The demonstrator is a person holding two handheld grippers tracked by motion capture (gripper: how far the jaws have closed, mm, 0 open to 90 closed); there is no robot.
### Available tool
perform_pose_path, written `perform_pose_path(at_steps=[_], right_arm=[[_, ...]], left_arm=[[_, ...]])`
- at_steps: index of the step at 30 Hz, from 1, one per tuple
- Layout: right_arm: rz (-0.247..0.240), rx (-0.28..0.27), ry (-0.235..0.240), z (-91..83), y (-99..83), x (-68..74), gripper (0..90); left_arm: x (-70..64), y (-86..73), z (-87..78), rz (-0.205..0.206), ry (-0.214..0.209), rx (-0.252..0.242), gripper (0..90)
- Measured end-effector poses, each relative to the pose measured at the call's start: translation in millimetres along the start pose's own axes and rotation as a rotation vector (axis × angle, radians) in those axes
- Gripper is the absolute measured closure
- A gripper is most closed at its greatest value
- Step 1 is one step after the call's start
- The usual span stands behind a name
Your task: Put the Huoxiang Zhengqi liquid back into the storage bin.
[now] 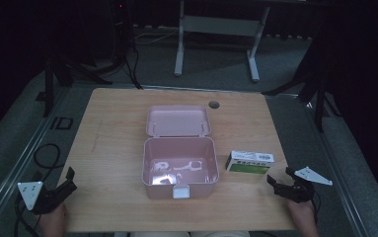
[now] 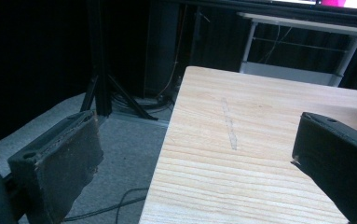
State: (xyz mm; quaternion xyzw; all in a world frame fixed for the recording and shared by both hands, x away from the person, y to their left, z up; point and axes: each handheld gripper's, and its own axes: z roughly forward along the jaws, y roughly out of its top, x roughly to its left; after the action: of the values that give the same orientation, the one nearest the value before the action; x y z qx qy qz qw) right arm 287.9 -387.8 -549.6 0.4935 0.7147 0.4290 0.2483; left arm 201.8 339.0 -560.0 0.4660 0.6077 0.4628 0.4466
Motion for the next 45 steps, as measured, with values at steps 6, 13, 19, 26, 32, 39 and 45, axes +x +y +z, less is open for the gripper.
perform_pose_path(at_steps=[6, 13, 19, 26, 32, 39, 45], right_arm=[[-0.011, 0.020, -0.019, 1.3, 2.1, -1.1, 9.9], [-0.023, 0.089, 0.048, 0.0, 3.1, -8.7, 13.2], [-0.104, 0.170, 0.166, -1.0, 2.3, -9.4, 14.5], [-0.206, 0.251, 0.215, -3.4, 3.8, -6.6, 14.5], [-0.280, 0.353, 0.277, -4.0, 6.7, -2.2, 14.6], [-0.395, 0.494, 0.316, -4.7, 20.6, 7.8, 14.6], [-0.471, 0.589, 0.337, -2.8, 32.4, 15.9, 14.6]], left_arm=[[-0.7, 0.2, 1.3, 0.007, -0.018, 0.011, 1.6], [-0.7, 0.4, 1.2, 0.009, -0.028, 0.014, 1.6], [-0.2, 0.7, 1.8, 0.009, -0.042, 0.023, 1.6], [-1.0, 0.9, 2.9, 0.020, -0.056, 0.033, 1.6], [-1.0, 1.1, 3.8, 0.021, -0.068, 0.039, 1.6], [-0.8, 1.2, 4.1, 0.026, -0.075, 0.045, 1.6], [-0.9, 1.2, 4.5, 0.025, -0.078, 0.046, 1.6]])
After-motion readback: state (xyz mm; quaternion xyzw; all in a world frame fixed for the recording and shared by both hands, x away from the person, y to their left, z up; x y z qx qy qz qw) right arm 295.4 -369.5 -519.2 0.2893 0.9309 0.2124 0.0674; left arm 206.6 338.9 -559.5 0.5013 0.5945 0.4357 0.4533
